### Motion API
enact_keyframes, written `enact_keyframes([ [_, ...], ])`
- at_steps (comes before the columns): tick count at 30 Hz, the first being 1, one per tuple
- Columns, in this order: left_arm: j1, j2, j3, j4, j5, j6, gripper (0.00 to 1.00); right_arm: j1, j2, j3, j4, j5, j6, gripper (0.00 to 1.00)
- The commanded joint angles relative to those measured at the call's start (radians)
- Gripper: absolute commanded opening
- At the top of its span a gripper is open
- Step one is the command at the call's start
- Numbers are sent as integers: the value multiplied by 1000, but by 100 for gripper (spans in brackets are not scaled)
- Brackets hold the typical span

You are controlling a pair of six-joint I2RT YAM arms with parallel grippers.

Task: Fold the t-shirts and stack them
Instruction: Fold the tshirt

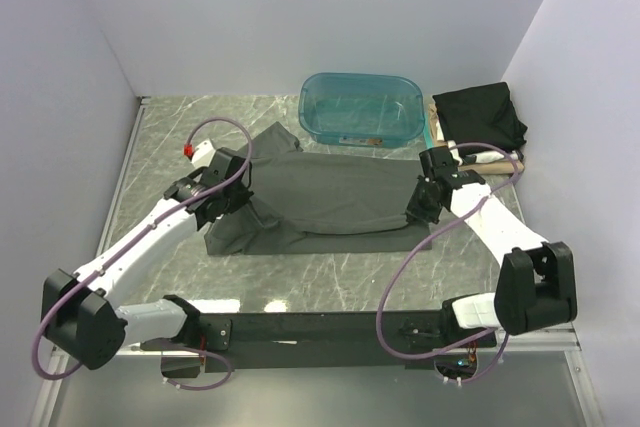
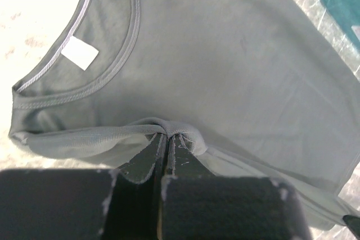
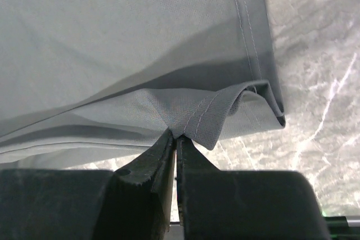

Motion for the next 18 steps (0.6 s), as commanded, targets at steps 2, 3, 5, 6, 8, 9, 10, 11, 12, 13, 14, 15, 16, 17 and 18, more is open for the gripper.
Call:
enact_keyframes([
  [2,22,34,12,139,-16,40,1,-16,43,22,89,-1,-10,9],
  [3,23,50,1,159,-21,46,1,-16,51,16,125,-3,-2,10],
  [5,32,68,-10,202,-33,52,1,-19,73,-5,174,-1,12,13],
  [6,37,79,-17,239,-32,60,1,-24,80,-8,220,-6,23,13],
  [8,48,122,-13,283,-18,83,1,-23,102,-7,254,5,33,17],
  [9,49,137,-10,294,-21,90,1,-24,110,-2,286,11,33,18],
  [10,55,172,-2,296,-27,95,2,-23,117,-1,300,11,35,21],
  [11,60,192,21,299,-30,113,3,-23,137,8,307,39,27,26],
  [12,61,232,29,309,-42,120,8,-24,146,14,314,68,26,29],
  [13,68,252,38,314,-55,126,14,-24,165,22,316,85,26,38],
  [14,74,274,62,319,-58,133,20,-23,172,36,316,96,26,44],
  [15,80,312,78,319,-61,146,43,-23,174,44,317,124,29,50],
  [16,91,332,91,323,-67,152,59,-26,169,48,319,135,30,57],
  [17,97,349,127,317,-82,149,79,-23,163,53,323,143,30,61],
  [18,101,378,144,316,-88,158,99,-24,154,53,337,142,24,63],
])
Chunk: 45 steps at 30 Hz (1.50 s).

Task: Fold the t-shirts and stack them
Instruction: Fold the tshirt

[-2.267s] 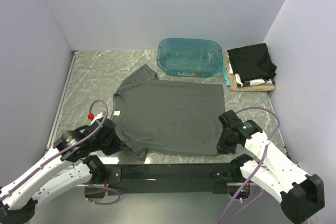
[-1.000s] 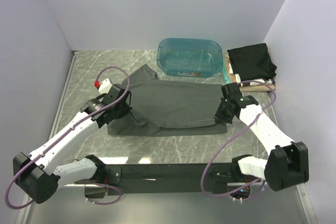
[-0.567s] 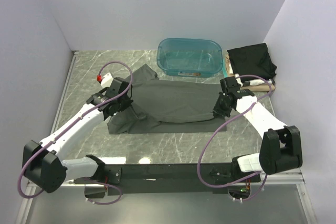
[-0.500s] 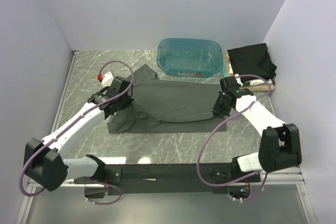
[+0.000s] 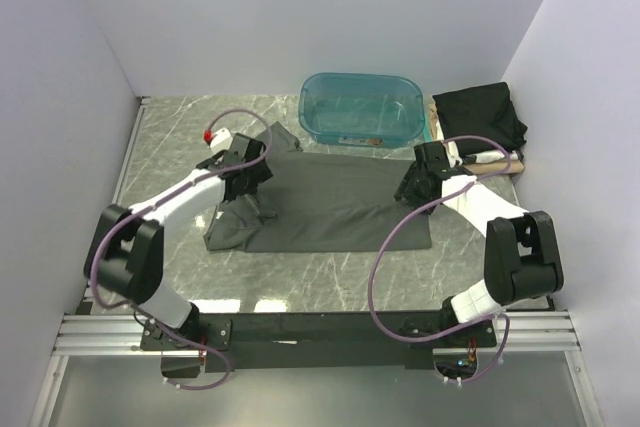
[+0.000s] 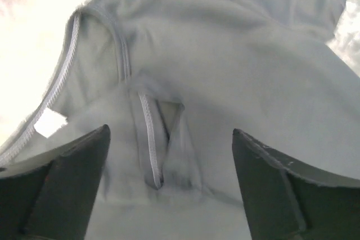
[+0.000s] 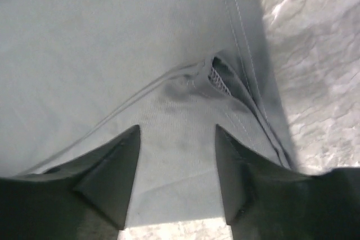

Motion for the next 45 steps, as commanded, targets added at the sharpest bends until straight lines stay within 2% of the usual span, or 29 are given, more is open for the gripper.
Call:
enact_keyframes([
  [1,25,49,108,43,-66,40,99,-7,-48,57,67,66,-8,66],
  [4,29,78,176,-11,-51,37,99,-4,-114,29,93,8,-48,77],
  [7,29,45,150,1,24,40,99,-3,-183,-29,139,-93,-119,80],
  [10,29,-24,72,15,67,28,99,-3,-242,-102,205,-178,-171,82],
  [14,26,-113,-55,55,165,11,99,-3,-294,-198,347,-381,-180,84],
  [16,20,-132,-121,83,226,5,99,0,-315,-242,389,-411,-174,87],
  [21,8,-115,-208,220,346,6,100,2,-329,-259,386,-374,-188,88],
  [24,0,-70,-209,244,355,1,99,2,-329,-261,366,-363,-197,88],
  [39,-11,118,-77,274,329,26,99,0,-365,-285,330,-285,-218,88],
  [45,-11,190,35,290,305,61,100,2,-386,-291,326,-261,-218,88],
])
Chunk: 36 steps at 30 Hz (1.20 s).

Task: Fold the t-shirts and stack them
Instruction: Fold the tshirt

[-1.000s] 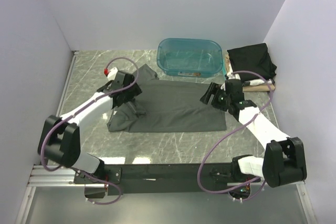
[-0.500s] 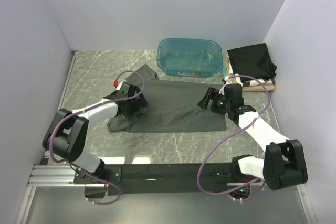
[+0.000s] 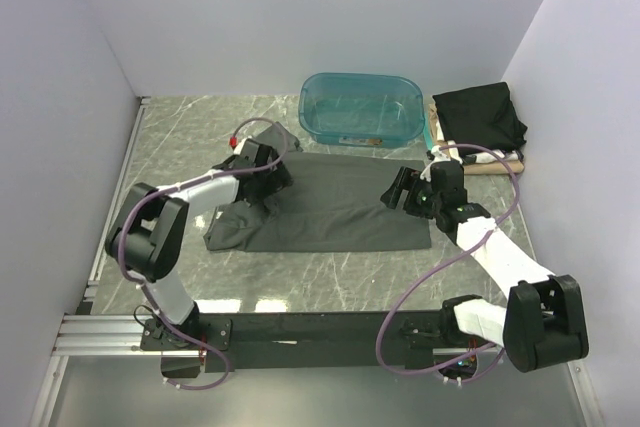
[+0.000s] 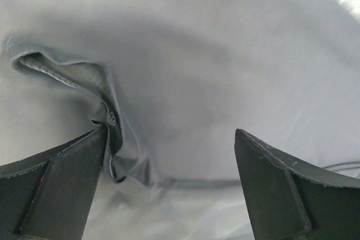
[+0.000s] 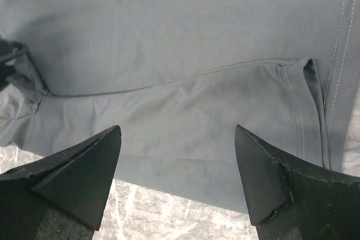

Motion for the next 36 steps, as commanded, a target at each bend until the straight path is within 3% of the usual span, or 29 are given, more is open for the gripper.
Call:
enact_keyframes([
  [1,-4,33,110,51,-20,54,99,0,-39,-10,13,27,-14,88],
  [12,-6,145,329,-15,-71,136,100,0,-74,-10,8,73,-10,88],
  [18,-6,-58,166,-18,-146,120,99,0,-133,-23,25,61,-17,88],
  [25,-69,-238,-92,30,-51,47,99,2,-113,-25,30,47,-18,88],
  [31,-110,-168,-88,31,-39,41,99,0,-97,-26,33,42,-17,89],
  [36,-112,-56,33,-1,-95,79,99,2,-102,-31,24,58,-23,89],
])
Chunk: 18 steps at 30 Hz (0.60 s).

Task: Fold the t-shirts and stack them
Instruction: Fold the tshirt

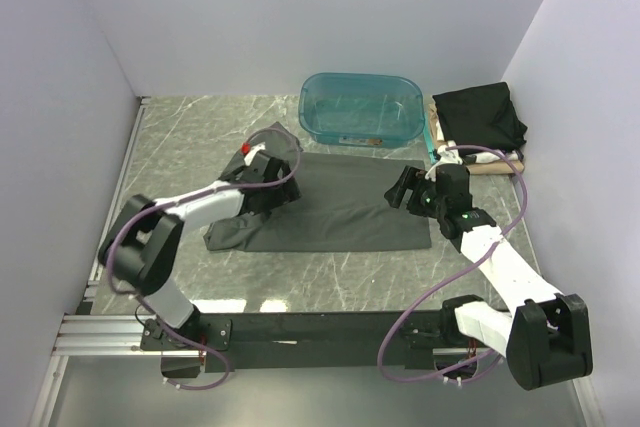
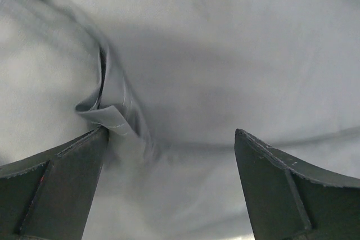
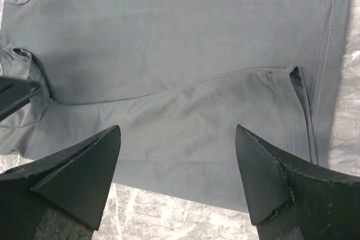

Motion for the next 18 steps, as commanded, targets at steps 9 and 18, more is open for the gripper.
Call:
enact_keyframes([
  [9,0,229,197,6,6,21,99,2,-1,-13,8,41,-23,89],
  [18,-6,185,136,-23,8,25,99,0,3,-13,14,38,-21,89],
])
